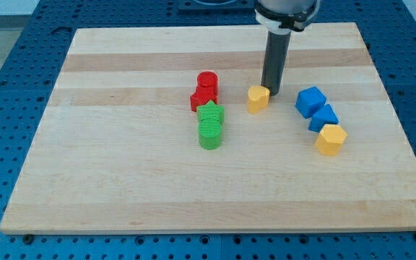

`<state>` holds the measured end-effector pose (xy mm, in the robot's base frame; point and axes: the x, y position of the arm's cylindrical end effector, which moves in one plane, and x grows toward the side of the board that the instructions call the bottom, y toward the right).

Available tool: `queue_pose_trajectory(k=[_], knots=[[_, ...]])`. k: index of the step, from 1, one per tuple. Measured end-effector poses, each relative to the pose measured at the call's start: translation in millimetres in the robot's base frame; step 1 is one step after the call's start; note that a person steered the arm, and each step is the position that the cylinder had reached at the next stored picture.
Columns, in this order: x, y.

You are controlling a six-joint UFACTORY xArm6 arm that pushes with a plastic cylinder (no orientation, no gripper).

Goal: Move your arm towards the yellow hexagon

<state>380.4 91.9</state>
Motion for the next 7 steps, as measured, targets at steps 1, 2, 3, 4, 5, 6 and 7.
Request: queue_pose_trajectory(k=[1,2,3,4,5,6,7], knots=[[-9,2],[-37,17],[-38,45],[-38,76],[26,124],[37,128],[74,133]])
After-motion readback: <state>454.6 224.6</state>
